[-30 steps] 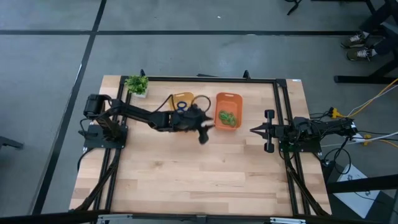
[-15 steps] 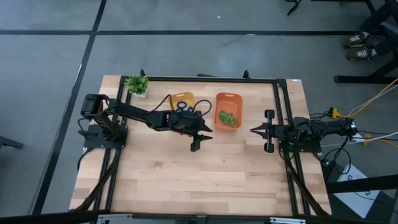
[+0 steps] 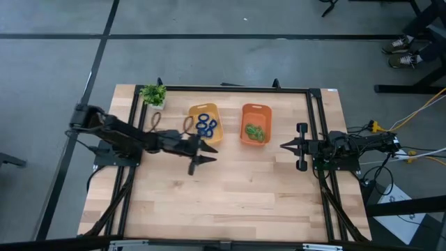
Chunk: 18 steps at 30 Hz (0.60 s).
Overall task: Sort spring keychains
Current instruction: Return to Home Position
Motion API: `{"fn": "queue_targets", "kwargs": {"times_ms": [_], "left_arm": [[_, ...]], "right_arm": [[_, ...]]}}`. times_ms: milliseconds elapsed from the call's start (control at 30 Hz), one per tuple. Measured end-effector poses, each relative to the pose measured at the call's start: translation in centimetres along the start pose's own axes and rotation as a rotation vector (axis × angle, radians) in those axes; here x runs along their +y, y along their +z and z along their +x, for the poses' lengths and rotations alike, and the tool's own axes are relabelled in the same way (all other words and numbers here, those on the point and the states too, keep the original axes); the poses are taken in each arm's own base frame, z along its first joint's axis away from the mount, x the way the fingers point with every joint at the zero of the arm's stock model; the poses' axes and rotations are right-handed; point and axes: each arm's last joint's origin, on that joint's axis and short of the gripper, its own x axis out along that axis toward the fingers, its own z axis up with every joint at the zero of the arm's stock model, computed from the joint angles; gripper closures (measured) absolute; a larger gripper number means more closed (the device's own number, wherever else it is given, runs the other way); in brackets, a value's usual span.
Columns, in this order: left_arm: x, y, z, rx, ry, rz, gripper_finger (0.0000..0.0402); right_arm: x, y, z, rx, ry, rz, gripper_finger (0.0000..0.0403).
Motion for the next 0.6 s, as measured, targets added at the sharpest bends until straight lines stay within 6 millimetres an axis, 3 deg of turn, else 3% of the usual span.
{"fn": "queue_targets", "kwargs": {"times_ms": [233,600], "left_arm": [[-0.7,0.1,-5.0,-0.097,0.031,-0.014,0.0250],[-0.8,-1.3,-9.4,-0.194,0.030,-0.049,0.0252]], "right_arm": [[0.0,0.0,0.0,0.000,0.000,0.000,0.0387],[0.0,0.0,0.0,0.000,0.000,0.000,0.0387]]}}
